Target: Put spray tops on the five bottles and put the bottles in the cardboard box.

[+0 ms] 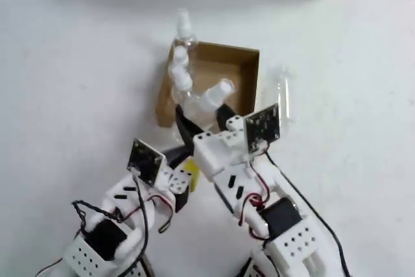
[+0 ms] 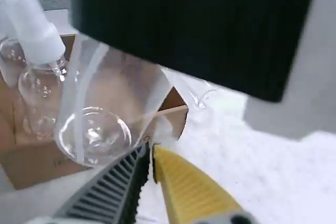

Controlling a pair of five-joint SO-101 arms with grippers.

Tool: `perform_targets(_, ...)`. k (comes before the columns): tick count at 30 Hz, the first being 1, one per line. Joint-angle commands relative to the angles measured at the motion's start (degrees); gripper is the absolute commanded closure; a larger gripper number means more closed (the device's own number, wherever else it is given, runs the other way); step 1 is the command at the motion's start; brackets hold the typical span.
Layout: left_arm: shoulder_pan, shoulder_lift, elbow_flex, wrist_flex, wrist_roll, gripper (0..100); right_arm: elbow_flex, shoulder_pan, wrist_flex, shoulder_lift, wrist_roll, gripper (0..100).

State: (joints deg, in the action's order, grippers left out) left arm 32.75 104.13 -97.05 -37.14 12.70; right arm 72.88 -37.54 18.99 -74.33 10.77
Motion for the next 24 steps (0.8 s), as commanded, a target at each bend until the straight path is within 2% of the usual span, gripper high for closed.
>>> perform_targets(1,-1.89,0.75,0.09,2.2,-0.62,98,-0.44,-1.98,2.51,-2.51,0.26,98.4)
perform_targets(4,-1.89,0.75,0.09,1.76,-0.7,98,-0.09,-1.01,1.01,-1.63,0.26,98.4)
perform_targets(7,-1.98,0.75,0.09,-1.41,-0.97,98,0.88,2.86,-3.03,-1.01,0.18,98.4)
perform_targets(11,-2.59,0.75,0.09,-8.44,-11.34,98,0.97,10.33,-7.25,-0.92,0.18,98.4)
perform_targets(13,-4.88,0.75,0.09,-11.16,-16.26,98,0.97,12.97,-8.57,-0.84,0.18,98.4)
perform_targets(16,-10.77,0.75,0.09,-13.19,-19.6,98,0.97,15.87,-9.89,-0.84,0.18,98.4)
perform_targets(20,-18.95,0.75,0.09,-13.19,-20.22,98,1.05,18.15,-12.35,-0.75,0.18,98.4)
perform_targets(24,-23.25,0.75,0.09,-13.1,-20.22,97,1.05,18.42,-15.78,2.42,-2.02,98.4)
